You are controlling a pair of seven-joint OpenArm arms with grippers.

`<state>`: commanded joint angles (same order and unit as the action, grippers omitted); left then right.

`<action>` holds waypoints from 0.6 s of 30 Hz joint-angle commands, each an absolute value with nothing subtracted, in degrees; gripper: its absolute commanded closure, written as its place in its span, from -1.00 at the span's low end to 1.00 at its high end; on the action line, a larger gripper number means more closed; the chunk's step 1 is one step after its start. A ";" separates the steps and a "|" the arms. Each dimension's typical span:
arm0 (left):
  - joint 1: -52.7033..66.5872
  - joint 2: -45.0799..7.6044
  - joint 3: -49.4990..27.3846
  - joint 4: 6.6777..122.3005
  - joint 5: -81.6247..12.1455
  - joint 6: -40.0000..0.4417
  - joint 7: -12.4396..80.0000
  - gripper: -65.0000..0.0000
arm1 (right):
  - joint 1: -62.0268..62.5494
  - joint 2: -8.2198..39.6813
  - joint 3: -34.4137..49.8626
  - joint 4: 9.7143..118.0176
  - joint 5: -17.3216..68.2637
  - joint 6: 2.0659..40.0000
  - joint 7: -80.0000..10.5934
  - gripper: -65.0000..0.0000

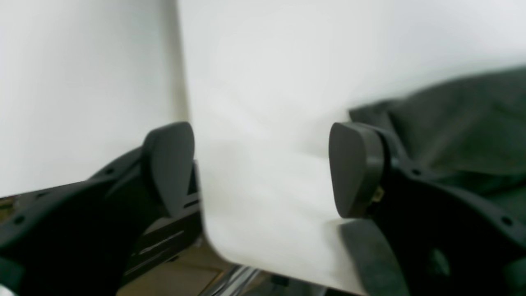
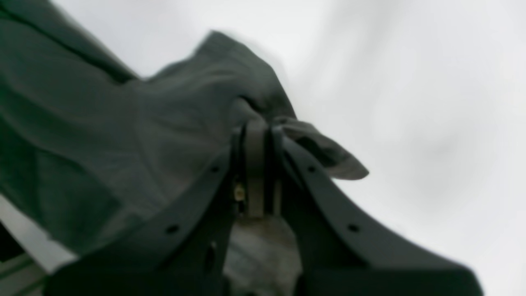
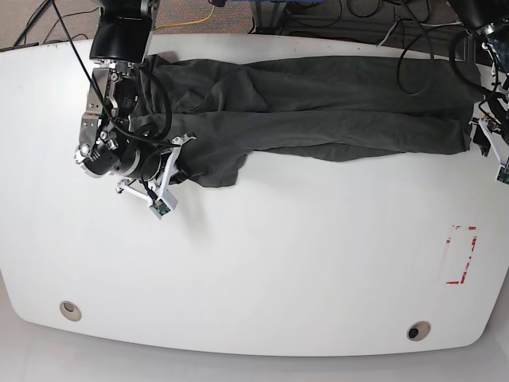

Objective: Layout the t-shirt on the table in an organized manner, then fold the t-shirt properly
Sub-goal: 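Release the right gripper and move it to the folded shirt's end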

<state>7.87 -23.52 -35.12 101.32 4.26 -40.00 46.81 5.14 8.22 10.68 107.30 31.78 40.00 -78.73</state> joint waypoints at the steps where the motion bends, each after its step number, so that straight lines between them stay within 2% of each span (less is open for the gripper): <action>1: 7.87 -23.52 -34.95 101.23 4.26 -40.00 46.81 -0.43 | 4.44 8.22 10.68 108.62 32.92 40.00 -79.34 1.00; 9: 7.52 -23.60 -34.77 96.40 4.18 -40.00 46.64 -0.43 | -4.18 8.66 10.42 111.16 44.00 40.00 -80.00 1.00; 18: 7.43 -23.60 -32.31 94.46 4.26 -40.00 43.91 -0.43 | -10.15 15.43 8.04 112.66 57.01 40.00 -80.00 1.00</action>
